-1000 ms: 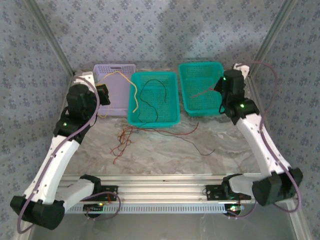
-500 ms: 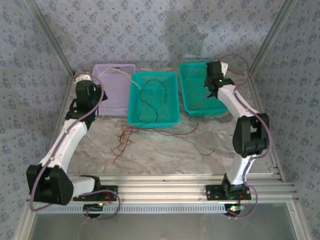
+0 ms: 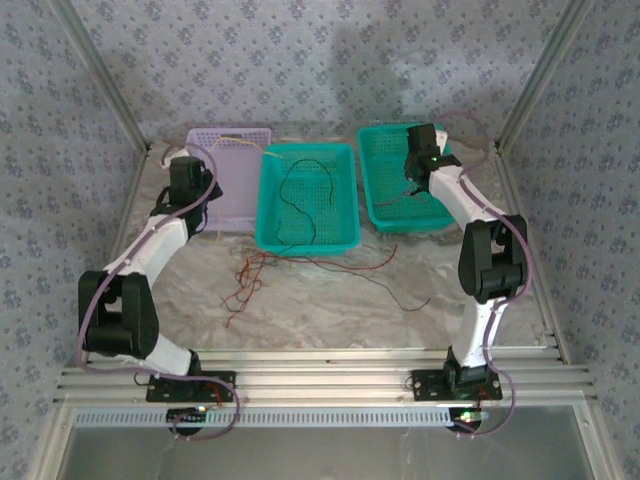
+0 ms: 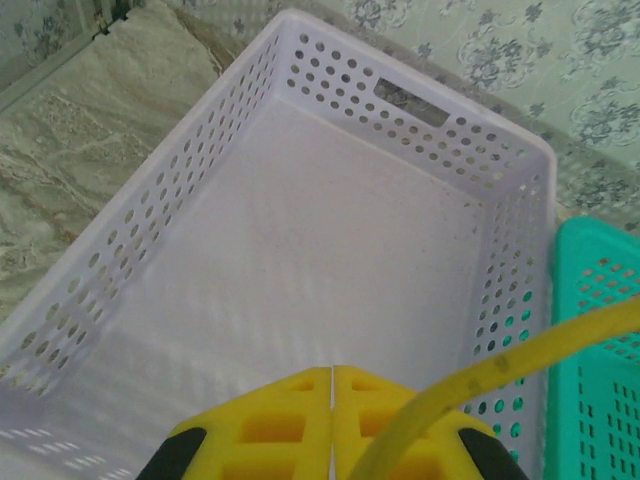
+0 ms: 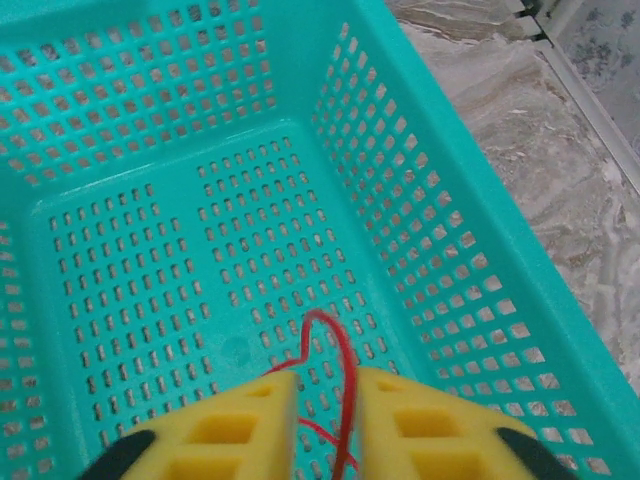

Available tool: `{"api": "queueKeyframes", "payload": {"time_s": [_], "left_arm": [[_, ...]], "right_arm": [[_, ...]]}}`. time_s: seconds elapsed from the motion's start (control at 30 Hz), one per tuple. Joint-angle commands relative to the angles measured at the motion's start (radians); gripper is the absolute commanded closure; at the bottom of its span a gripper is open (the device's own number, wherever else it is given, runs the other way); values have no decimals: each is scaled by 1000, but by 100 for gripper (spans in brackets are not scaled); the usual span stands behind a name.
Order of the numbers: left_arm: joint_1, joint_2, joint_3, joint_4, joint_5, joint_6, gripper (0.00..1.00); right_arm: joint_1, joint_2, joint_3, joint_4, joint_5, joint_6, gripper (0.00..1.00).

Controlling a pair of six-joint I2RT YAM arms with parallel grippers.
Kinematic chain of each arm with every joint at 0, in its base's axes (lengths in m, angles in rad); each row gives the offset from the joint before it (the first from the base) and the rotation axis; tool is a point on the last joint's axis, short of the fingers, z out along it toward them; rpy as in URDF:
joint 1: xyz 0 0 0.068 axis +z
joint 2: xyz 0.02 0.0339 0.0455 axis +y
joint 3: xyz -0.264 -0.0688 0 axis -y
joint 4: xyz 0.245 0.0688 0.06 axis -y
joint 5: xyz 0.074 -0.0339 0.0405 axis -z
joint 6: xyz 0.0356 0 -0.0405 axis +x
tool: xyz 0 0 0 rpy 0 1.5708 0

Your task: Untangle the cables

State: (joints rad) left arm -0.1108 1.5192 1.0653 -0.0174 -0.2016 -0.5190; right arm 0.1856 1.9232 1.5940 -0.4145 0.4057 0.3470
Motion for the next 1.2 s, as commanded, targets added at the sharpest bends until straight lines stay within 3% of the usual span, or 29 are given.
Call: {"api": "queueKeyframes", "payload": {"time_s": [0.0, 0.17, 0.33, 0.53, 0.73, 1.17], "left_arm": [[12, 27, 42, 63, 19, -35, 100], [21, 94, 94, 47, 28, -49, 100], [40, 196, 189, -28, 28, -78, 100], [54, 320, 324, -96, 31, -81, 100], [59, 291, 384, -48, 61, -95, 100], [65, 213, 359, 133, 83, -95, 100]], "right_arm": [[-3, -28, -35, 24, -35, -7, 67], [2, -107, -68, 36, -28, -5, 40], [26, -262, -156, 103, -7, 4, 26], [101, -463, -247, 144, 14, -25, 22], [210, -639, -315, 190, 57, -76, 20], [338, -735, -351, 214, 120, -131, 19]]}}
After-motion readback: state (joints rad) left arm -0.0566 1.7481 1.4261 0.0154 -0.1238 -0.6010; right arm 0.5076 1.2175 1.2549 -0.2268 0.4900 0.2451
